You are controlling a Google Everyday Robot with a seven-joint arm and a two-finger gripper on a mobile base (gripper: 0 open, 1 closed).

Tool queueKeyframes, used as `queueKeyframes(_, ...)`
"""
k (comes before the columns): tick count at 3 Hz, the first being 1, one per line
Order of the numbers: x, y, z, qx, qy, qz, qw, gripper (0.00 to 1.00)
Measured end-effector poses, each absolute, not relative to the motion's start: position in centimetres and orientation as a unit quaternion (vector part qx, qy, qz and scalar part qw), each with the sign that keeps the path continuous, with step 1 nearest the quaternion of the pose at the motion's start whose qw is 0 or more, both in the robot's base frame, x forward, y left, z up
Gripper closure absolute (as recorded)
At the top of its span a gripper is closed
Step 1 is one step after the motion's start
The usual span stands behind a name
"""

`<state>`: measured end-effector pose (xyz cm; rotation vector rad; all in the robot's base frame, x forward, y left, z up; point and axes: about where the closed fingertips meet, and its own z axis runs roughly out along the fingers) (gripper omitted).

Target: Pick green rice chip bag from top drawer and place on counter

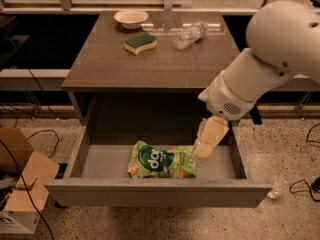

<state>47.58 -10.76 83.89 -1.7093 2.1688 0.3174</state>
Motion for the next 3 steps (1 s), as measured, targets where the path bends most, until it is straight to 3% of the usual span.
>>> queueKeyframes(3,48.0,-8.3,76.4,-0.628,0.747,0.149,0.157,0.0)
